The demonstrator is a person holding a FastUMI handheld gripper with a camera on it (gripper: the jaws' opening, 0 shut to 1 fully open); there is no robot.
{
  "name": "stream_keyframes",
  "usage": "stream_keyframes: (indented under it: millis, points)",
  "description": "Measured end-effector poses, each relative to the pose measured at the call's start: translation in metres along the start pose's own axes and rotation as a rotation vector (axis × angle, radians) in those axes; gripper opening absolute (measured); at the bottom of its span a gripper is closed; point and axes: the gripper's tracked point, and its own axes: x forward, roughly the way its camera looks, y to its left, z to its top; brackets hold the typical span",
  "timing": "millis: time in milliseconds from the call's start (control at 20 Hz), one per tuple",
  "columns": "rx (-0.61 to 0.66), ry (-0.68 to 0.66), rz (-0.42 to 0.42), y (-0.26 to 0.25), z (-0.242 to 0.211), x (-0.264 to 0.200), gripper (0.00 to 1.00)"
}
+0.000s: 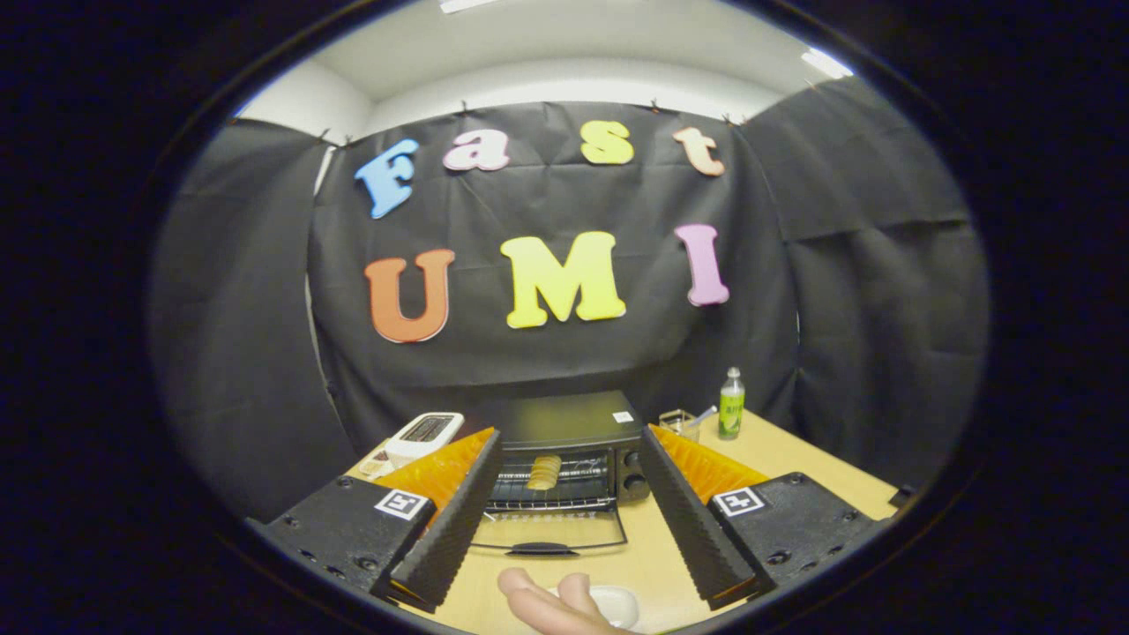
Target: Open the toaster oven, put the food inside, and close the toaster oven door.
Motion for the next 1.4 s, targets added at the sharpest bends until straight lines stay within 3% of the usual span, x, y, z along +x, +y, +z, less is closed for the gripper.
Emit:
stream_keyframes:
  millis: [250, 350, 700, 1400]
  points:
    - [-0.05, -0.015, -0.044, -0.007, -0.033, -0.03, 1.0]
    - [-0.065, 0.007, -0.023, -0.007, -0.047, -0.039, 1.0]
    - [-0.017, -0.047, 0.014, -0.022, -0.03, -0.068, 1.0]
    - [-0.06, -0.078, 0.108, -0.006, -0.027, -0.094, 1.0]
